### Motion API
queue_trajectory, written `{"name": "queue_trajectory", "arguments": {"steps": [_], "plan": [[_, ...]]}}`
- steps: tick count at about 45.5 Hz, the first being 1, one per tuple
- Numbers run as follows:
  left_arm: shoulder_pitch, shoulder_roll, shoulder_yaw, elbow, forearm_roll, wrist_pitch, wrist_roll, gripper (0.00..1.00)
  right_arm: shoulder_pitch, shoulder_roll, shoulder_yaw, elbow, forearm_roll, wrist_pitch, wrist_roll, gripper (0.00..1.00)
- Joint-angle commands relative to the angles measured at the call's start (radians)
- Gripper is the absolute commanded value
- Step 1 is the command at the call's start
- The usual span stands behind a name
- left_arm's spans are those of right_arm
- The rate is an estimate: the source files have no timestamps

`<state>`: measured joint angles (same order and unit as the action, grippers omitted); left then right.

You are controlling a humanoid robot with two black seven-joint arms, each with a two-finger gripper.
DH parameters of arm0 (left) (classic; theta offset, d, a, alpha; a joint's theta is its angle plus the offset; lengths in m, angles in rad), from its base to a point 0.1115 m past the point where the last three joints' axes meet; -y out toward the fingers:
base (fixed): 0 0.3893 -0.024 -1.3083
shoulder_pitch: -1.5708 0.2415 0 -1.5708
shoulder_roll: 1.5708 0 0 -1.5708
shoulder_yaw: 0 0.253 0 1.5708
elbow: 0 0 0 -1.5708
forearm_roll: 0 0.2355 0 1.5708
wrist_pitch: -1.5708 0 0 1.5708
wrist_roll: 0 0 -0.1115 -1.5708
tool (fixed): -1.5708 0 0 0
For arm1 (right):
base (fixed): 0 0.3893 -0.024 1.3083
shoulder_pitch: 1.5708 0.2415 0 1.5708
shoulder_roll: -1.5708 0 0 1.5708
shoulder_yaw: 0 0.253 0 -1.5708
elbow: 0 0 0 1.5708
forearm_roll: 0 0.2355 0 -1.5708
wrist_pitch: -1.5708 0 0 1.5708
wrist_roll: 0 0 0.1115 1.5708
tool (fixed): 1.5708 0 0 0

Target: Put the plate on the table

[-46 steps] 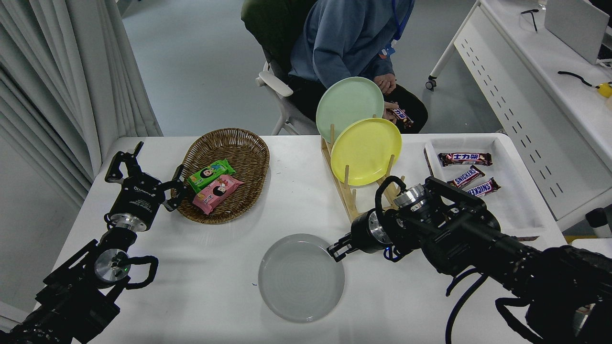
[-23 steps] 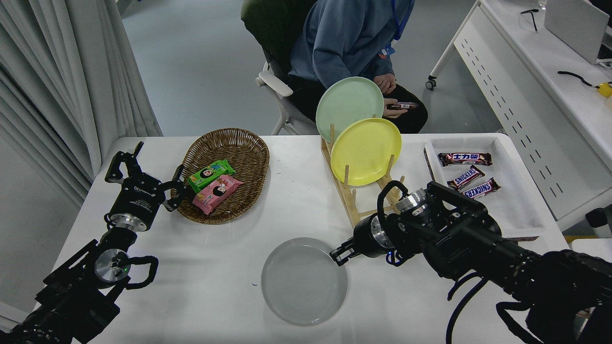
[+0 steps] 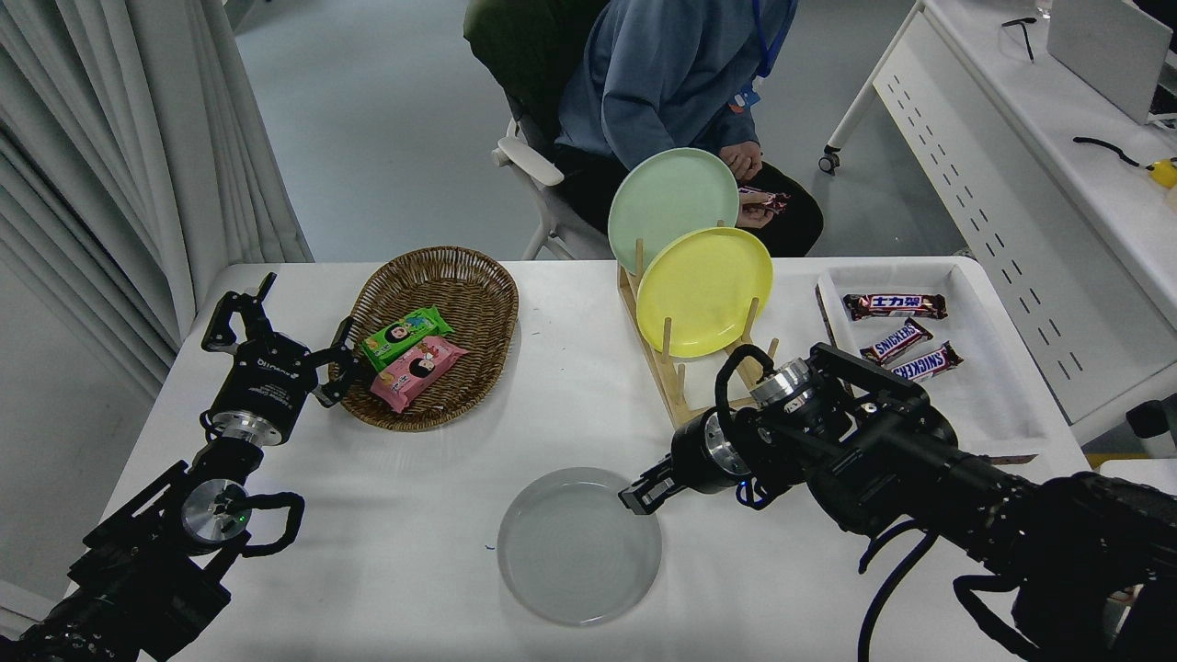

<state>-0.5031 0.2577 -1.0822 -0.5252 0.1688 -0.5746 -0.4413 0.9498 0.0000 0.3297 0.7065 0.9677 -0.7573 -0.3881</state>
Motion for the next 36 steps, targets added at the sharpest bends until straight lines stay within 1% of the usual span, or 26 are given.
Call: {"name": "queue_trajectory", "arguments": {"steps": [1,7,13,17,21,26,29,32,36], "plan": [[0.0,0.0,-0.001,-0.001,0.0,0.001,0.0,1.0,0.02,0.0,-0.049,0.099,-0.004,0.14,0.0,1.0],[0.0,0.0,-0.001,-0.001,0.0,-0.001,0.0,1.0,0.049,-0.06,-0.09,0.163,-0.006,0.288,0.0,1.0],[0.0,0.0,-0.001,0.001,0.0,-0.001,0.001,1.0,0.081,-0.113,-0.13,0.225,-0.049,0.455,0.0,1.0],[0.0,0.0,-0.001,0.001,0.0,-0.001,0.0,1.0,0.086,-0.158,-0.112,0.258,-0.138,0.576,0.006,1.0],[0.0,0.0,-0.001,0.001,0.0,0.001,0.0,1.0,0.104,-0.184,-0.107,0.269,-0.225,0.664,0.009,1.0],[0.0,0.0,-0.001,0.001,0.0,0.001,0.0,1.0,0.127,-0.209,-0.093,0.269,-0.345,0.697,0.029,1.0],[0.0,0.0,-0.001,-0.001,0.0,-0.001,0.0,1.0,0.126,-0.23,-0.043,0.269,-0.443,0.704,0.092,1.0],[0.0,0.0,0.001,0.001,0.0,0.001,0.001,1.0,0.115,-0.247,0.026,0.268,-0.542,0.704,0.208,1.0],[0.0,0.0,-0.001,-0.001,0.0,-0.001,0.0,1.0,0.11,-0.249,0.078,0.255,-0.604,0.698,0.359,1.0]]}}
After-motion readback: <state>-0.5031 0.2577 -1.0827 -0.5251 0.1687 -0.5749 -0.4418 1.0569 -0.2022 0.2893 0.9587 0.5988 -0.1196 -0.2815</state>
